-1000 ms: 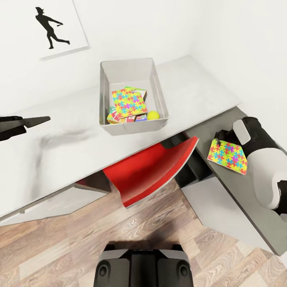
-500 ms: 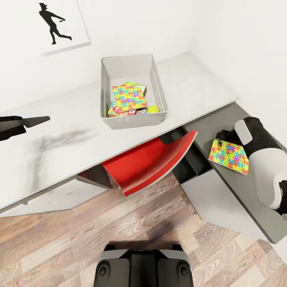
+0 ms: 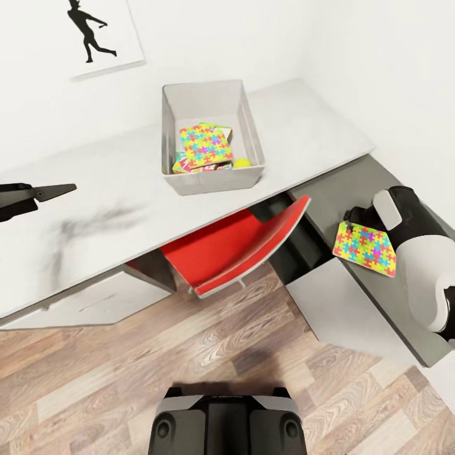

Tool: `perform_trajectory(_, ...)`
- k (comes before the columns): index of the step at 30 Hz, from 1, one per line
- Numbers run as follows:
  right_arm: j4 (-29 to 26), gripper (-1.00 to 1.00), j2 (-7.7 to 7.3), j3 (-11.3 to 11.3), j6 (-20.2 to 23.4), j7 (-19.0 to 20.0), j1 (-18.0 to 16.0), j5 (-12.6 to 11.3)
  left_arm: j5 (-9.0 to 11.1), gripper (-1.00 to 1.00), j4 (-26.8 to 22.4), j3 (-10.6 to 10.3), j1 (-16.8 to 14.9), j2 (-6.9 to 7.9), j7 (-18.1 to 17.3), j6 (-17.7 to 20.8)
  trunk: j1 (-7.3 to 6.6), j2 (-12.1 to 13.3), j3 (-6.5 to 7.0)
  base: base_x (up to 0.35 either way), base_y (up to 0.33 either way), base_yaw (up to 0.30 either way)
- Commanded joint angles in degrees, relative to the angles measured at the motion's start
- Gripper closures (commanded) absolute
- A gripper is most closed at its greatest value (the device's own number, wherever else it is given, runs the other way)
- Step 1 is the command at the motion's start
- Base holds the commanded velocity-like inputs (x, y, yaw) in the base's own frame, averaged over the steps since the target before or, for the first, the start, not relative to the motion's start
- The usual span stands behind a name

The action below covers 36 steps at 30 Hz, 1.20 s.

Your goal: Put all the toys in the child's room - the three board games (two on the bed and one on the table), the two jigsaw puzzles on the table, and the tennis ball on the table - inside the toy box on the table in the child's room.

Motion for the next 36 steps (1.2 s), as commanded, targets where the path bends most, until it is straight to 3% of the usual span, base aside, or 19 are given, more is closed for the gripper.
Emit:
perform_trajectory(1, -0.03, -1.0, 0.0, -0.1, 0.1, -0.51, 0.0, -1.02, -0.02, -1.0, 0.0, -0.01, -0.05, 0.05, -0.22, 0.61, 0.02, -0.08, -0.08, -0.205, 0.0, 0.0)
perform_trajectory(15, -0.12, -1.0, -0.01, -0.17, 0.12, -0.49, 0.0, -1.11, 0.0, -1.0, 0.0, 0.01, -0.04, 0.26, -0.22, 0.61, 0.02, -0.08, -0.08, -0.036, 0.0, 0.0)
perform_trajectory(36, -0.12, -1.0, -0.01, -0.2, 0.12, -0.51, 0.0, -1.11, 0.0, -1.0, 0.0, 0.01, -0.06, 0.26, -0.22, 0.61, 0.02, -0.08, -0.08, -0.164, 0.009, 0.0)
